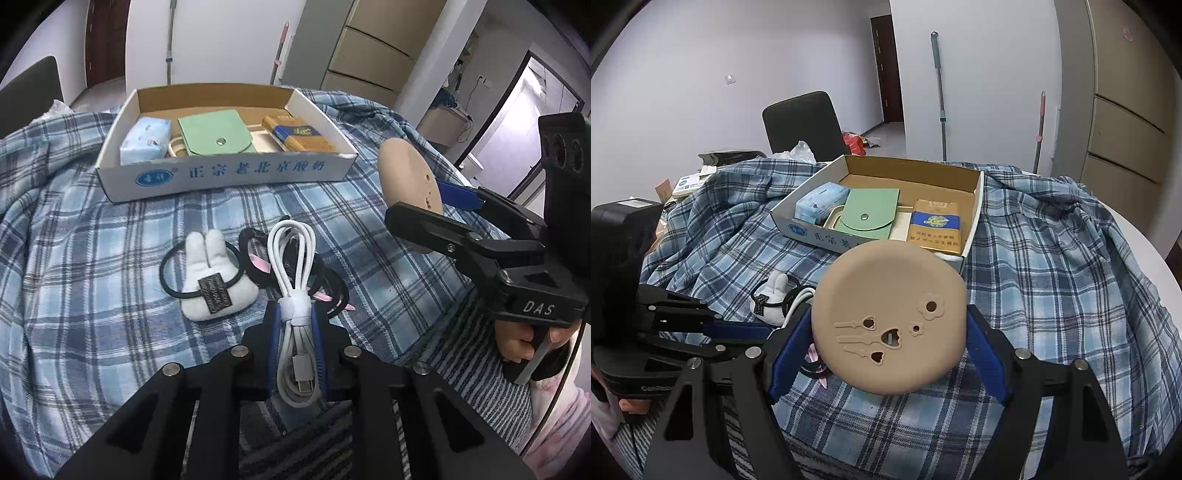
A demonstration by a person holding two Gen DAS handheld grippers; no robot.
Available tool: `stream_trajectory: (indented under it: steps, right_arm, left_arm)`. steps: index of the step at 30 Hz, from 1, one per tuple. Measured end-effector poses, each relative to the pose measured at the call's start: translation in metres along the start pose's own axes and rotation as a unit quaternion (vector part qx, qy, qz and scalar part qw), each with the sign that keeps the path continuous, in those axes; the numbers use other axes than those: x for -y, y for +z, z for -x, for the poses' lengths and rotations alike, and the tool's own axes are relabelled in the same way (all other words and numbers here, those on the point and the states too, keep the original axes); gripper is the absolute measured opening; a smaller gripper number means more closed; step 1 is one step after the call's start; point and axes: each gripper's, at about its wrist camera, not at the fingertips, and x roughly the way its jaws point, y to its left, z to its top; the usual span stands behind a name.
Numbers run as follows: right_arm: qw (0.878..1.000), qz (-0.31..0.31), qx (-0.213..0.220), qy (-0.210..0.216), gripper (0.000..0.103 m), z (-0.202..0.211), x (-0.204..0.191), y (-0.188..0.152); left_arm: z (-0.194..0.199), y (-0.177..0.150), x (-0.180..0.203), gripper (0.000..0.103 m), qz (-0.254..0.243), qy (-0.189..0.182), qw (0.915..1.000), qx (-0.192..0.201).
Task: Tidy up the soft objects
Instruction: 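Lift the disc with the right tool while the left tool grasps the white coiled cable, then carry the cable and disc in both tools over the box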
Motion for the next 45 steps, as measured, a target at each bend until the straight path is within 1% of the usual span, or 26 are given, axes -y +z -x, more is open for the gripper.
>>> stream_trajectory:
  steps: [3, 7, 10, 16, 19, 22, 24, 28, 31, 32, 34, 35, 40, 41, 43, 45]
  right_arm:
    - [1.000, 0.000, -0.001, 0.000, 0.078, -0.001, 0.000, 0.000]
    - [1.000, -0.001, -0.007, -0.001, 0.079, -0.004, 0.001, 0.000]
    - [1.000, -0.002, -0.009, -0.002, 0.079, -0.005, 0.002, 0.000]
    - [1.000, -0.003, -0.012, -0.003, 0.079, -0.006, 0.002, -0.001]
    - [1.000, -0.002, -0.011, -0.004, 0.079, -0.006, 0.002, -0.001]
    - [1.000, -0.002, -0.007, -0.006, 0.079, -0.004, 0.002, -0.001]
    - [1.000, -0.002, -0.003, -0.010, 0.079, -0.003, 0.002, -0.001]
    - [1.000, 0.004, 0.016, -0.019, 0.079, 0.004, -0.001, -0.002]
    - [0.999, 0.014, 0.040, -0.026, 0.079, 0.012, -0.005, -0.002]
    - [0.998, 0.018, 0.049, -0.027, 0.079, 0.014, -0.007, -0.002]
    - [0.997, 0.029, 0.067, -0.026, 0.079, 0.020, -0.011, -0.002]
    - [0.996, 0.034, 0.075, -0.028, 0.079, 0.023, -0.014, -0.003]
    - [0.991, 0.061, 0.112, -0.032, 0.079, 0.035, -0.026, -0.005]
    - [0.991, 0.066, 0.115, -0.032, 0.079, 0.036, -0.028, -0.005]
    - [0.990, 0.073, 0.117, -0.034, 0.079, 0.037, -0.032, -0.006]
    - [0.990, 0.074, 0.115, -0.033, 0.079, 0.036, -0.033, -0.005]
  left_arm:
    - [-0.009, 0.002, 0.001, 0.019, 0.002, 0.008, 0.9999, -0.011]
    - [-0.010, 0.002, 0.001, 0.019, 0.001, 0.012, 0.9999, -0.007]
    - [-0.014, 0.002, 0.002, 0.019, -0.007, 0.018, 0.9997, -0.015]
    - [-0.013, -0.002, 0.011, 0.019, -0.031, 0.043, 0.9986, -0.003]
    - [-0.003, -0.003, 0.016, 0.019, -0.047, 0.049, 0.9973, 0.027]
    - [0.011, -0.005, 0.021, 0.019, -0.062, 0.068, 0.9933, 0.070]
    - [0.020, -0.005, 0.020, 0.019, -0.062, 0.075, 0.9908, 0.094]
    - [0.040, -0.005, 0.020, 0.019, -0.054, 0.093, 0.9813, 0.159]
    - [0.055, -0.006, 0.017, 0.019, -0.044, 0.106, 0.9716, 0.207]
    - [0.060, -0.006, 0.016, 0.019, -0.039, 0.120, 0.9667, 0.222]
    - [0.071, -0.009, 0.013, 0.019, -0.033, 0.136, 0.9605, 0.240]
    - [0.072, -0.009, 0.012, 0.019, -0.031, 0.136, 0.9590, 0.247]
    - [0.075, -0.008, 0.013, 0.019, -0.030, 0.148, 0.9554, 0.254]
    - [0.075, -0.008, 0.014, 0.019, -0.031, 0.154, 0.9547, 0.253]
    - [0.076, -0.009, 0.014, 0.019, -0.033, 0.150, 0.9547, 0.255]
    - [0.077, -0.010, 0.016, 0.019, -0.034, 0.154, 0.9527, 0.260]
